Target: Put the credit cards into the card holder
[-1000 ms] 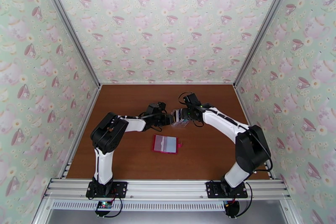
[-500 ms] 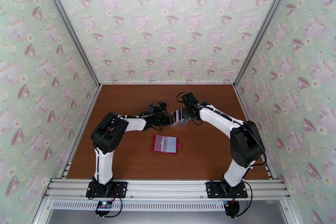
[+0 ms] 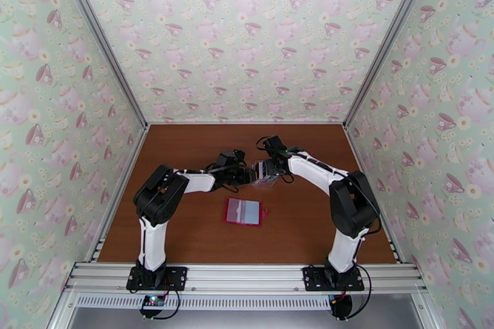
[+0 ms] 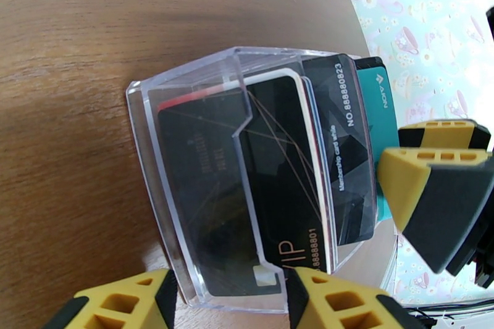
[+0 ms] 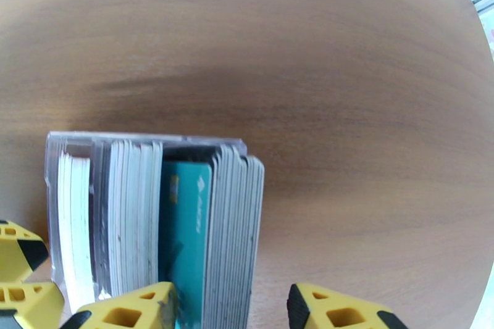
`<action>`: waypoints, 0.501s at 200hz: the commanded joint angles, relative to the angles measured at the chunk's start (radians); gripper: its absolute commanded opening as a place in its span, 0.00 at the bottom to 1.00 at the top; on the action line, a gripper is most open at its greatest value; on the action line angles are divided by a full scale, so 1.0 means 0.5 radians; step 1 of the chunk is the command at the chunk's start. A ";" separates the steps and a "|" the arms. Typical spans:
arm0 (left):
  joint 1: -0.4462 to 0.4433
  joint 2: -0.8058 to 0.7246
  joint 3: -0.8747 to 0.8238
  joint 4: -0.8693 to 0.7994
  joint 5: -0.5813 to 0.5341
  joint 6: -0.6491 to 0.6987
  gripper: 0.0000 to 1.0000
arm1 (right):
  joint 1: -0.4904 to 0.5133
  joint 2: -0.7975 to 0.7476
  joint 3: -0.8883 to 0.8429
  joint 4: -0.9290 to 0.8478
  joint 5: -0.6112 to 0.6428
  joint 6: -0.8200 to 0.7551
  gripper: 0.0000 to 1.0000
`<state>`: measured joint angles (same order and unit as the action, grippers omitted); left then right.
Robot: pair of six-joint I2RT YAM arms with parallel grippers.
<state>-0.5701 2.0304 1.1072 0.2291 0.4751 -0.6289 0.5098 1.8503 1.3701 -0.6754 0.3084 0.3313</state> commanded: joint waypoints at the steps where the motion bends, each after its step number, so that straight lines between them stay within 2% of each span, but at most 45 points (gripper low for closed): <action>1: -0.016 0.061 0.004 -0.041 -0.005 -0.002 0.52 | -0.009 0.063 0.067 -0.044 0.093 -0.031 0.53; 39: -0.015 0.071 0.000 -0.026 -0.002 -0.018 0.52 | -0.008 0.064 0.070 -0.057 0.138 -0.034 0.52; 100: -0.014 0.072 -0.007 -0.017 0.000 -0.031 0.52 | -0.010 0.003 0.064 -0.079 0.192 -0.031 0.46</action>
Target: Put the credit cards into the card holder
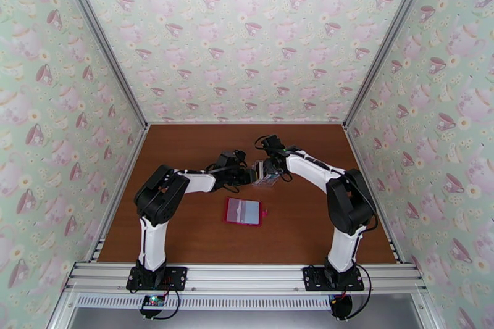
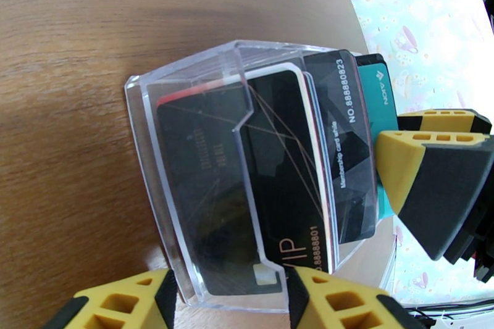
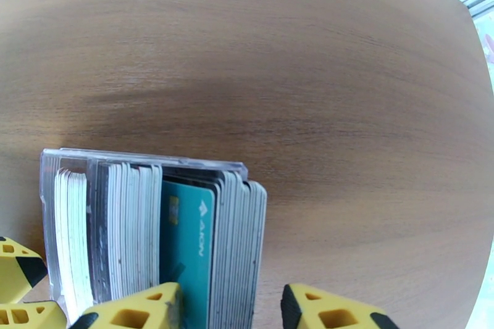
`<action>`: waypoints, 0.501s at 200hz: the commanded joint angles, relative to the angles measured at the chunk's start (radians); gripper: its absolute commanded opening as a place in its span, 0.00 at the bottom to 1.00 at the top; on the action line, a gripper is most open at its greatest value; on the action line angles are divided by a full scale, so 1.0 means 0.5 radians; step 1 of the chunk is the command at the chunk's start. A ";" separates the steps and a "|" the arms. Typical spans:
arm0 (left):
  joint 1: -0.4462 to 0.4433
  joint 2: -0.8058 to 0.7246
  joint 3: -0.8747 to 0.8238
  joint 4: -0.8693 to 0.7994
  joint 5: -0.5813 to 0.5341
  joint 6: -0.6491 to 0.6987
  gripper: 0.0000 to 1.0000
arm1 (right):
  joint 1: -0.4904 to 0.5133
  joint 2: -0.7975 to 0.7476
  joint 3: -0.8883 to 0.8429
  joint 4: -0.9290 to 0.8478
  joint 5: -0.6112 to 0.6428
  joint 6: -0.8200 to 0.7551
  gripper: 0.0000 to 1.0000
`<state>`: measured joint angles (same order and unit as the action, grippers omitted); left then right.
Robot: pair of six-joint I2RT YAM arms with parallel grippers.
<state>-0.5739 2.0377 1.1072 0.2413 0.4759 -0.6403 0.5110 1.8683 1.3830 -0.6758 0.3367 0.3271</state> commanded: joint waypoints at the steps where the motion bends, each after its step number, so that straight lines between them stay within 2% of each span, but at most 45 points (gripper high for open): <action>1: -0.006 0.057 -0.006 -0.041 -0.001 -0.008 0.52 | -0.012 -0.034 0.038 -0.077 0.134 -0.022 0.46; 100: -0.006 0.057 -0.011 -0.041 -0.005 -0.015 0.52 | -0.019 -0.099 0.027 -0.098 0.165 -0.029 0.41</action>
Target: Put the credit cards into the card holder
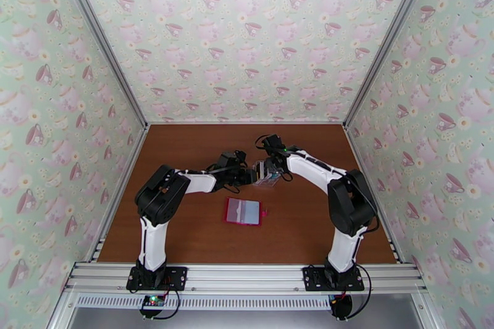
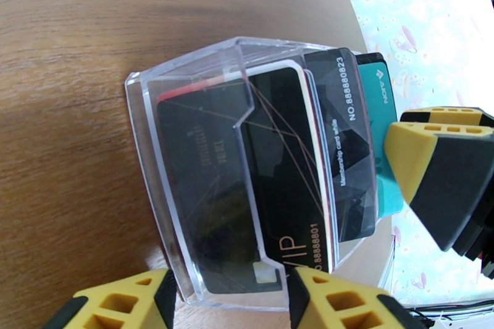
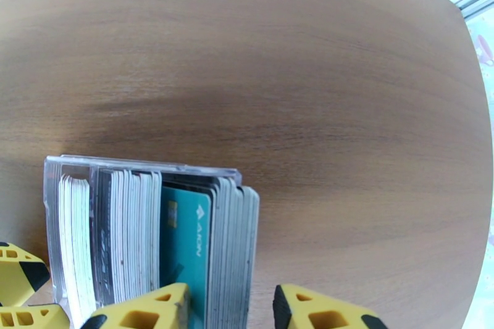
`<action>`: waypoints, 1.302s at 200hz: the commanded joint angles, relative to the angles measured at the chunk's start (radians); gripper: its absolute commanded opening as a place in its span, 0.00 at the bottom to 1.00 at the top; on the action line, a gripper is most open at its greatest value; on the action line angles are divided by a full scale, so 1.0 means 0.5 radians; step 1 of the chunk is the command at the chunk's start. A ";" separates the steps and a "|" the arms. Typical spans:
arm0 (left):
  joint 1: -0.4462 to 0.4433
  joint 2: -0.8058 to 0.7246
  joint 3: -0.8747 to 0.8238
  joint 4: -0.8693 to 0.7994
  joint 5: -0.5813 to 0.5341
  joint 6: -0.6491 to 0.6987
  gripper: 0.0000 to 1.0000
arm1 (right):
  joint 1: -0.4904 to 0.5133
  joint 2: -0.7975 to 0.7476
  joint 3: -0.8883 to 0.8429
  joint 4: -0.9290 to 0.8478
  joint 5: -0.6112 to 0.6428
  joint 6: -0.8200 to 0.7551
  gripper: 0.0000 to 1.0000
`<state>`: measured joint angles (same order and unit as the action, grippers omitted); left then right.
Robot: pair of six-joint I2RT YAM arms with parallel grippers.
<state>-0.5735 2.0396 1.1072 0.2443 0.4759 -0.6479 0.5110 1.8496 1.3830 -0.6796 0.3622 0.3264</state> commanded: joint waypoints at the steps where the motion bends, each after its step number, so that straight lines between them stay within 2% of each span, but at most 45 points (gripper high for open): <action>1: -0.007 0.053 -0.011 -0.047 -0.005 0.001 0.52 | -0.020 -0.063 0.027 -0.091 0.114 -0.027 0.41; 38: -0.004 0.054 -0.013 -0.048 -0.007 -0.002 0.52 | -0.037 -0.066 0.010 -0.067 0.025 -0.029 0.40; 59: -0.004 0.053 -0.009 -0.048 0.002 -0.002 0.52 | -0.036 -0.092 -0.032 0.025 -0.198 -0.042 0.47; 72: -0.003 0.053 -0.012 -0.047 0.002 -0.001 0.53 | -0.036 -0.068 -0.015 0.025 -0.243 -0.043 0.49; 126: -0.005 0.053 -0.018 -0.038 0.005 -0.006 0.53 | -0.118 0.018 0.012 0.016 -0.246 -0.016 0.49; 193: -0.005 0.063 -0.021 -0.027 0.010 -0.020 0.53 | -0.233 0.028 -0.039 0.109 -0.564 0.033 0.49; 220: -0.004 0.063 -0.021 -0.029 0.011 -0.020 0.53 | -0.234 0.037 -0.033 0.110 -0.570 0.028 0.49; 260: -0.002 0.066 -0.025 -0.029 0.011 -0.023 0.53 | -0.235 -0.003 -0.043 0.067 -0.412 0.017 0.44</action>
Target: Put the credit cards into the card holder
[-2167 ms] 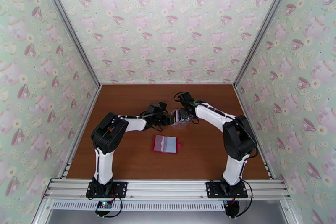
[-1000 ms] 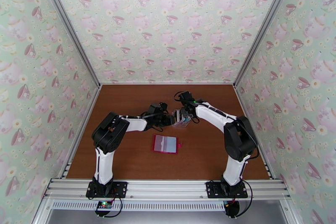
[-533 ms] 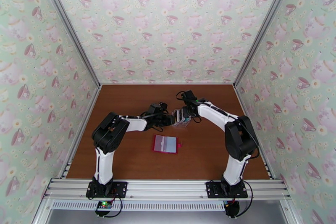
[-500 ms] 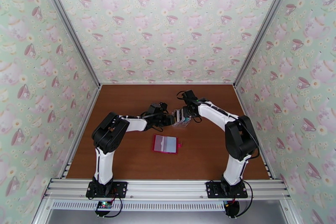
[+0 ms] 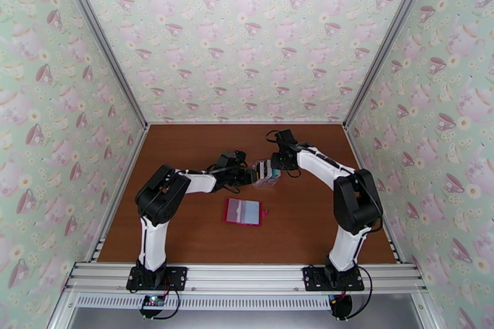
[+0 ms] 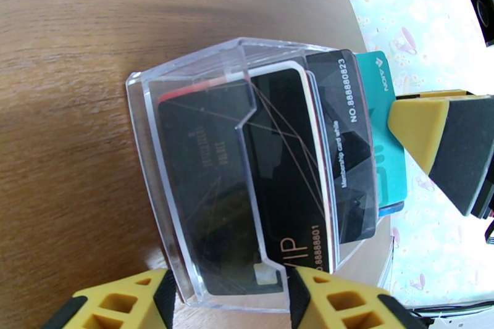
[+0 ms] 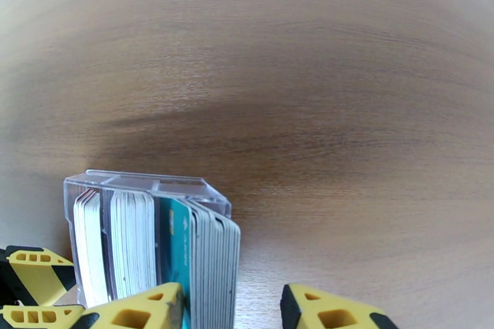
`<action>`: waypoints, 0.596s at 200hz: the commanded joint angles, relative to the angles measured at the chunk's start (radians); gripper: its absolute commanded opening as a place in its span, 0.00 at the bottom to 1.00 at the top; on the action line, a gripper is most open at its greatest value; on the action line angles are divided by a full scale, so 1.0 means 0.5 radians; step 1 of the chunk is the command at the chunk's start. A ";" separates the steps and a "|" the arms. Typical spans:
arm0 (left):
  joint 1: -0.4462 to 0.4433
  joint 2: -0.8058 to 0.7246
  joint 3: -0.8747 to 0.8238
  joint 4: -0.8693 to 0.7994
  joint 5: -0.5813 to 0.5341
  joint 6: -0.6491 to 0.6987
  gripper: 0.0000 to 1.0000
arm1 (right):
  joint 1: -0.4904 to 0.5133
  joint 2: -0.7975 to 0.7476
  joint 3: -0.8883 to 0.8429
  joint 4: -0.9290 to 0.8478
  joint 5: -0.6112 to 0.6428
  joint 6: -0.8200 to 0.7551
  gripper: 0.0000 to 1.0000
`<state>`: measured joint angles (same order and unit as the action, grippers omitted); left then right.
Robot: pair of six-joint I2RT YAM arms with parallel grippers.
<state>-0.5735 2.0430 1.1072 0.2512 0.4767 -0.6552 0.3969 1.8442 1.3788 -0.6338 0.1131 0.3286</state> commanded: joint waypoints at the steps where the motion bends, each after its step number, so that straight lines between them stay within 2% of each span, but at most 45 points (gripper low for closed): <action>1: -0.003 0.059 -0.024 -0.044 0.008 -0.009 0.53 | -0.006 0.006 -0.036 -0.024 0.087 0.014 0.43; 40: -0.002 0.059 -0.025 -0.045 0.004 -0.012 0.53 | -0.007 -0.020 -0.029 -0.040 0.092 0.008 0.36; 119: 0.008 0.068 -0.033 -0.024 0.010 -0.036 0.53 | -0.006 -0.063 -0.008 -0.073 0.133 -0.004 0.34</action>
<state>-0.5735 2.0434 1.1069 0.2562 0.4763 -0.6655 0.4007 1.8435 1.3792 -0.6342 0.1188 0.3283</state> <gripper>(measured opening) 0.527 0.345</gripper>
